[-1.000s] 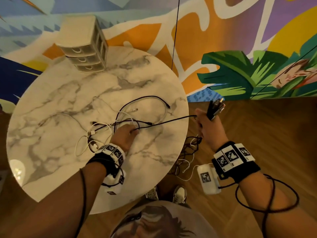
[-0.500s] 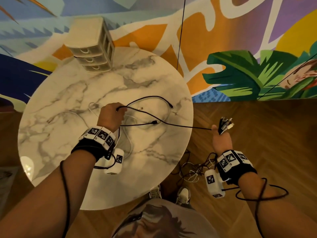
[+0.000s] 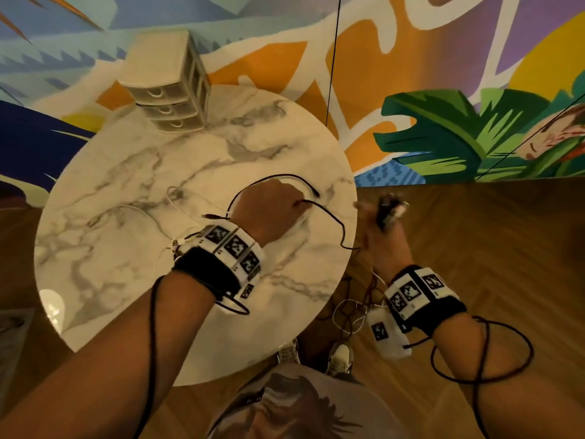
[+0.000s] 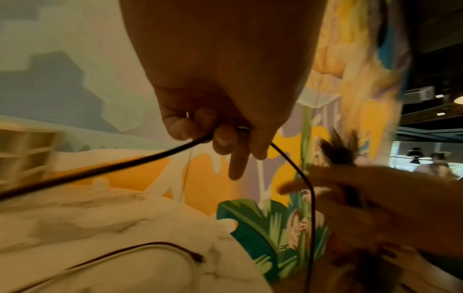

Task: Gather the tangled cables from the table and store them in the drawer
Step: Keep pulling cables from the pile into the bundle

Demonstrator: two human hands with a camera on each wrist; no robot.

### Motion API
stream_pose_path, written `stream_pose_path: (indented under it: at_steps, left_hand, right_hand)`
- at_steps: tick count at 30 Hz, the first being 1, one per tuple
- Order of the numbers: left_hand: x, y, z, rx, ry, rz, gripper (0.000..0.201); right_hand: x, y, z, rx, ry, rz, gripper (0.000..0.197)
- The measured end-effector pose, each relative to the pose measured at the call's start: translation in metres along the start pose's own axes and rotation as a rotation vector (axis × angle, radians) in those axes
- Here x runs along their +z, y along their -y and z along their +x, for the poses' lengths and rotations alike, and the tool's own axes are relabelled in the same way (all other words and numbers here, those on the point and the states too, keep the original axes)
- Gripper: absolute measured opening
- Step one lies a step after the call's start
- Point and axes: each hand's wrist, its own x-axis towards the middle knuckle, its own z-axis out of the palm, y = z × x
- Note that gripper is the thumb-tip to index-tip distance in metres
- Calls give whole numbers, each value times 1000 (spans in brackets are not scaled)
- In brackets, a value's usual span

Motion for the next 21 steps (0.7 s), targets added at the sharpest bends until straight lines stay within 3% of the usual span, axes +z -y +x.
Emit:
stream_pose_path:
  at_steps: [2, 4, 8, 11, 16, 21]
  left_hand:
    - [2, -20, 2, 51, 20, 24, 39]
    - [2, -27, 3, 54, 60, -22, 39]
    - [15, 2, -7, -39, 259, -506, 43]
    - [22, 17, -20, -145, 286, -769, 41]
    - [10, -4, -14, -113, 129, -1043, 15]
    - [-8, -42, -2, -64, -98, -1448, 8]
  right_hand:
    - [17, 23, -1, -43, 129, -70, 32]
    - [22, 31, 1, -58, 165, -181, 43]
    - [-4, 23, 11, 21, 19, -141, 34]
    - [-34, 7, 19, 107, -115, -163, 35]
    - [-54, -37, 23, 260, -178, -274, 39]
    - [-43, -57, 1, 244, 106, -400, 42]
